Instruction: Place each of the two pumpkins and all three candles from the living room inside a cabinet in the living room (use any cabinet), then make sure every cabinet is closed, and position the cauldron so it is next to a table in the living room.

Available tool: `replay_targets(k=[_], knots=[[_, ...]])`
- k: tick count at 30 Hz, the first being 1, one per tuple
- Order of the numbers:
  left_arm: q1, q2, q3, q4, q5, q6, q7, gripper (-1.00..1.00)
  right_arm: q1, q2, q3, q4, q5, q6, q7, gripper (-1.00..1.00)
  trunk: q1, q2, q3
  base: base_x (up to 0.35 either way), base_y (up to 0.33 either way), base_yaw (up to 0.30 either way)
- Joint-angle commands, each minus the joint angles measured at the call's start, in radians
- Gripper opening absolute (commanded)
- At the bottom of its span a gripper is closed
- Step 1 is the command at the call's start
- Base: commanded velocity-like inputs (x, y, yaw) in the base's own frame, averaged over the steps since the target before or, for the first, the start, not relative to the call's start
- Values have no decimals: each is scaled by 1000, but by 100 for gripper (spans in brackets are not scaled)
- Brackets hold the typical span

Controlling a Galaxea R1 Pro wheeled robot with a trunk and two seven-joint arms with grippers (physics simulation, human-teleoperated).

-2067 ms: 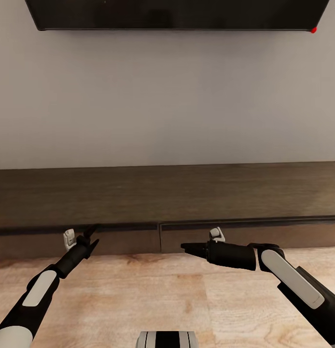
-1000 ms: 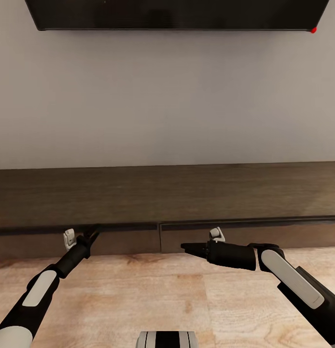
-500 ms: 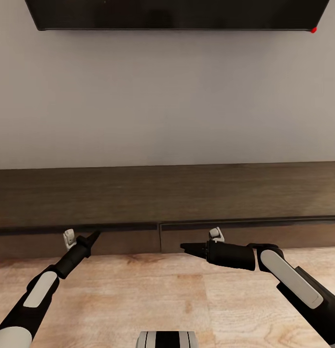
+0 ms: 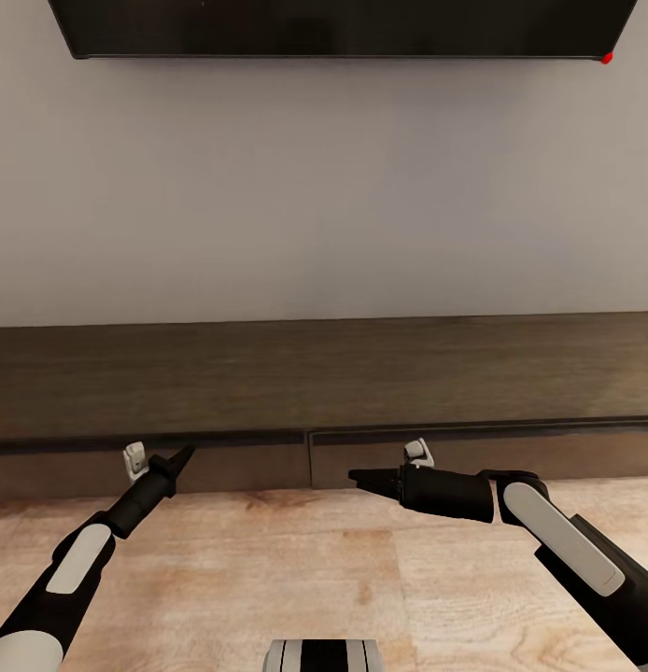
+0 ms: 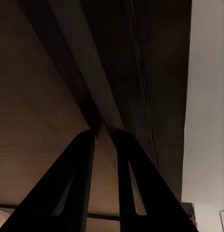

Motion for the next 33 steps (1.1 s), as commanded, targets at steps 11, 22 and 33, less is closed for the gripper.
replay_targets(k=[11, 22, 33], knots=[[-1, -1, 1, -1, 15, 14, -5, -100, -1, -1, 0, 1, 2, -2, 6, 100, 0, 0, -1, 0, 0, 0], [-1, 1, 1, -1, 16, 14, -5, -100, -1, -1, 0, 1, 2, -4, 6, 100, -2, 0, 11, 0, 0, 0], [-1, 1, 1, -1, 17, 14, -5, -100, -1, -1, 0, 1, 2, -4, 6, 100, -2, 0, 11, 0, 0, 0]])
